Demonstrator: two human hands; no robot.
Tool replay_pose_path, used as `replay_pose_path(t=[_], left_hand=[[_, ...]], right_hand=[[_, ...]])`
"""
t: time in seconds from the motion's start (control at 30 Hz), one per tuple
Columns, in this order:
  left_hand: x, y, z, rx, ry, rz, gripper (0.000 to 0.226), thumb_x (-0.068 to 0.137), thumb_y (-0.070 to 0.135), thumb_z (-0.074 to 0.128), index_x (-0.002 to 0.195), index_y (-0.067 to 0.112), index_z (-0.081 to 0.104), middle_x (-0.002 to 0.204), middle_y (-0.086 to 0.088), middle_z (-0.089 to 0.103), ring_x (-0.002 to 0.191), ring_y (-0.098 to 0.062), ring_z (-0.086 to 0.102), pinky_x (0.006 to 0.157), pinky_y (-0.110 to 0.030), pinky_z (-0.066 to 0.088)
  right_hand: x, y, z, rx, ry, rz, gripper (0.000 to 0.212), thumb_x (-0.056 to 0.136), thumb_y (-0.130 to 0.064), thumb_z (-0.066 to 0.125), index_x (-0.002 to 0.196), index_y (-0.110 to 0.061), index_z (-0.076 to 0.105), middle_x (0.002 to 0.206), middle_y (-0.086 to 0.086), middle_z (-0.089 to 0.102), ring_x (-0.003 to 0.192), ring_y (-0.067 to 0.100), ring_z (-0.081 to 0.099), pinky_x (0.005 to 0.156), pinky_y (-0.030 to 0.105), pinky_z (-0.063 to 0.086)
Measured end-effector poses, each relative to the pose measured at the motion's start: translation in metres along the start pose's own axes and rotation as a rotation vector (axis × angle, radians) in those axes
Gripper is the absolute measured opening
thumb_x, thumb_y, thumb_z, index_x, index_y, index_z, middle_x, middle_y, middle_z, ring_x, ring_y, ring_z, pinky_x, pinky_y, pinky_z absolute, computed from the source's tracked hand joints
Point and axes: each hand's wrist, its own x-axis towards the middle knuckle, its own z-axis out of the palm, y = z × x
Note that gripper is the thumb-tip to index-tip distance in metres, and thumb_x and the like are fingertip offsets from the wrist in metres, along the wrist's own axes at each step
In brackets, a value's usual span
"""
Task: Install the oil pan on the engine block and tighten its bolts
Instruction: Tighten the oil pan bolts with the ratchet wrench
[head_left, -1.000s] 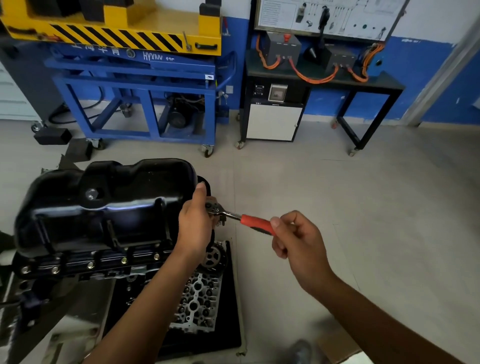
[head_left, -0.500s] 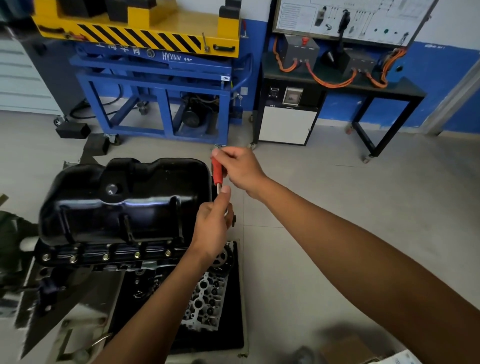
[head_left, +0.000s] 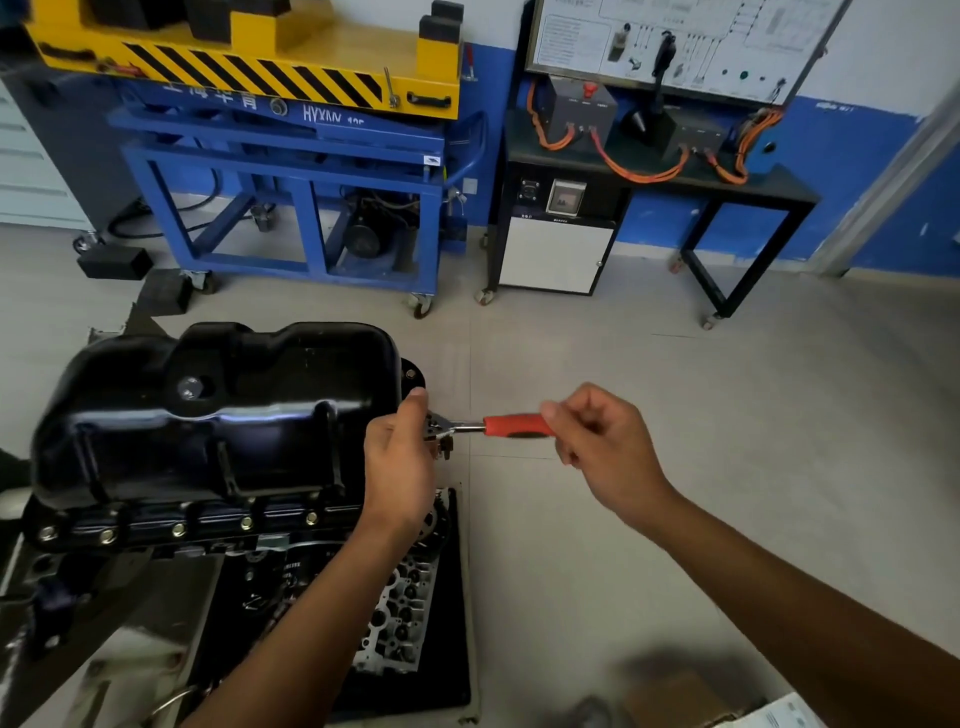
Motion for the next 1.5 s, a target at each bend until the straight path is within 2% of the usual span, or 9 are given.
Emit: replay_pose_path(t=[0.17,0.37,0.53,0.67,0.87,1.07,1.2,1.3,1.5], left_hand=[[0.004,0.006,0.006,-0.006,0.042,-0.026,0.049,0.102,0.034,0.048,0.055,0.026,0.048,0.045,0.016,0.04,0.044,0.002,0.039,0.06,-0.025,0.037],[0.006,0.007,0.005,0.024,0.033,0.009,0.048,0.103,0.033,0.046,0.058,0.014,0.043,0.047,0.008,0.035,0.043,-0.004,0.03,0.042,-0.014,0.031],[0.007,0.007,0.001,0.03,-0.02,-0.043,0.055,0.099,0.04,0.046,0.046,0.027,0.053,0.048,0.012,0.042,0.045,-0.003,0.037,0.055,-0.026,0.034],[0.005,0.01,-0.001,0.047,-0.082,-0.042,0.051,0.087,0.047,0.044,0.04,0.029,0.052,0.046,0.011,0.039,0.045,-0.004,0.035,0.057,-0.033,0.031],[0.006,0.011,-0.005,0.026,-0.109,-0.061,0.047,0.088,0.046,0.046,0.044,0.03,0.046,0.05,0.01,0.035,0.046,-0.005,0.031,0.049,-0.021,0.032],[0.004,0.015,-0.006,0.074,-0.164,0.014,0.056,0.106,0.032,0.037,0.05,0.028,0.035,0.05,0.005,0.03,0.047,-0.01,0.027,0.045,-0.017,0.03],[0.003,0.017,-0.007,0.061,-0.197,0.001,0.049,0.106,0.037,0.038,0.064,0.012,0.04,0.055,-0.002,0.028,0.052,-0.014,0.025,0.047,-0.022,0.028],[0.001,0.017,-0.008,0.049,-0.19,-0.006,0.05,0.106,0.036,0.038,0.062,0.013,0.036,0.056,-0.003,0.026,0.053,-0.016,0.022,0.048,-0.023,0.028],[0.0,0.014,-0.009,-0.054,-0.16,-0.019,0.054,0.105,0.031,0.041,0.053,0.022,0.034,0.053,0.003,0.028,0.049,-0.012,0.025,0.05,-0.019,0.035]], right_hand=[[-0.062,-0.004,0.006,0.0,-0.072,0.004,0.023,0.079,-0.039,0.076,0.067,-0.028,0.059,0.052,-0.002,0.057,0.047,0.011,0.047,0.048,0.022,0.039],[-0.082,-0.011,0.011,-0.001,-0.201,0.057,0.019,0.071,-0.036,0.082,0.076,-0.032,0.064,0.068,0.003,0.069,0.055,0.013,0.058,0.053,0.025,0.046],[-0.052,-0.007,-0.007,0.072,-0.15,0.088,0.016,0.079,-0.01,0.081,0.081,-0.015,0.066,0.067,0.01,0.071,0.054,0.022,0.062,0.047,0.025,0.046],[-0.01,-0.005,-0.01,0.125,-0.081,0.161,0.005,0.091,-0.007,0.068,0.095,-0.01,0.068,0.074,0.006,0.071,0.059,0.018,0.064,0.049,0.025,0.047],[0.052,-0.011,0.021,0.141,-0.087,0.231,0.014,0.098,-0.016,0.062,0.106,-0.022,0.072,0.073,-0.001,0.069,0.06,0.014,0.061,0.05,0.024,0.043],[0.091,-0.024,0.06,0.094,-0.238,0.24,0.019,0.102,-0.023,0.055,0.115,-0.022,0.07,0.078,0.003,0.068,0.063,0.014,0.059,0.053,0.024,0.04],[0.105,-0.035,0.083,0.038,-0.336,0.244,0.02,0.104,-0.024,0.052,0.114,-0.023,0.07,0.081,0.005,0.068,0.062,0.011,0.06,0.055,0.024,0.04],[0.107,-0.036,0.086,0.025,-0.344,0.234,0.02,0.103,-0.023,0.053,0.111,-0.022,0.07,0.078,0.003,0.068,0.061,0.011,0.06,0.055,0.024,0.041],[0.082,-0.02,0.047,0.088,-0.17,0.139,0.011,0.098,-0.016,0.06,0.1,-0.016,0.071,0.065,0.001,0.063,0.057,0.013,0.055,0.05,0.023,0.04]])
